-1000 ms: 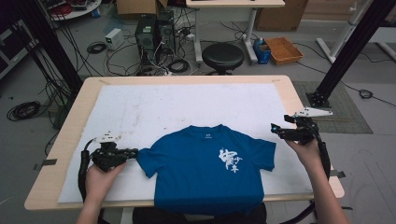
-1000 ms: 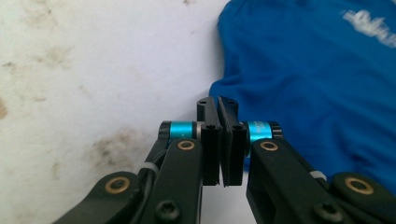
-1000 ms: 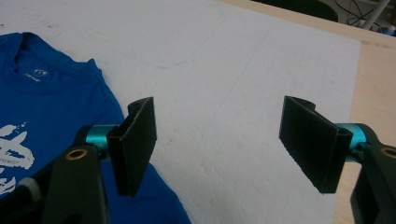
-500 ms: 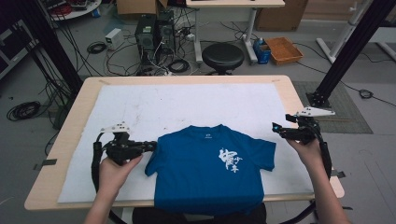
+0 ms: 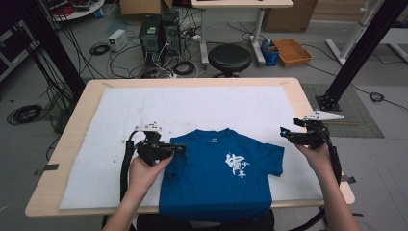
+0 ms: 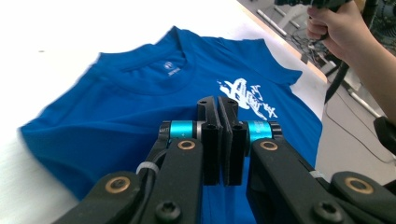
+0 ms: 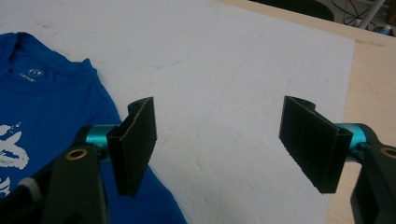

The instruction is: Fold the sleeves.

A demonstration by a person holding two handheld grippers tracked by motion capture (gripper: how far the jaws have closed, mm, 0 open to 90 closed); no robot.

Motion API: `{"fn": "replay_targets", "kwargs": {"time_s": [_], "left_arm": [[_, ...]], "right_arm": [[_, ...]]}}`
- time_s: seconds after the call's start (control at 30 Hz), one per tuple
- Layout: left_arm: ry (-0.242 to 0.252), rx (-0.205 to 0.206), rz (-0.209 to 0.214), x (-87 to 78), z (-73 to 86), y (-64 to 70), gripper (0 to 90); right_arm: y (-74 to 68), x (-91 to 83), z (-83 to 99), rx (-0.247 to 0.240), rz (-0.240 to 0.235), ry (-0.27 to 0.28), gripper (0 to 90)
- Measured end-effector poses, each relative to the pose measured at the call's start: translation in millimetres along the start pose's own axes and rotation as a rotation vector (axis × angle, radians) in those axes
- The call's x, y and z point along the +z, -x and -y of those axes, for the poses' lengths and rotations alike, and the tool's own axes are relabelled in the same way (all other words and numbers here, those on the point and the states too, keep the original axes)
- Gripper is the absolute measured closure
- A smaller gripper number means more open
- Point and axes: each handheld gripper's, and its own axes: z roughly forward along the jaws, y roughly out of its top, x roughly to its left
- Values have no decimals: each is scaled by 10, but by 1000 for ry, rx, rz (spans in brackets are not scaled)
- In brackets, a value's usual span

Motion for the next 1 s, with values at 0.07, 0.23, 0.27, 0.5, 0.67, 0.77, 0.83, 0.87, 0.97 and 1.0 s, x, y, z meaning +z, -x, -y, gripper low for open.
{"fn": "replay_targets", "kwargs": {"time_s": [0.07,0.23,0.27,0.5,0.67,0.77,0.83,0.87,0.97,1.0], "left_arm": [[-16,6,7,78,-10,20,879],[-55,25,10,283,-27,29,879],[-62,28,8,325,-28,19,879],[-15,81,-37,506,-38,-9,699],[8,123,-50,451,-49,-2,580],[55,196,-104,235,-50,34,514],[70,213,-126,159,-38,38,499],[87,233,-156,79,-21,39,461],[125,282,-246,-165,67,-2,456],[137,285,-266,-244,107,-32,450]], "right_arm": [[1,2,2,-1,1,0,276],[1,4,4,-3,1,-2,276],[0,6,6,-5,2,-2,276],[4,12,22,5,11,-10,280],[10,16,47,24,17,-14,324],[14,-14,95,51,5,-19,385],[13,-24,116,62,-1,-23,413],[10,-35,170,73,-19,-42,486],[12,-29,256,98,-48,-88,545],[15,-20,285,109,-64,-100,556]]}}
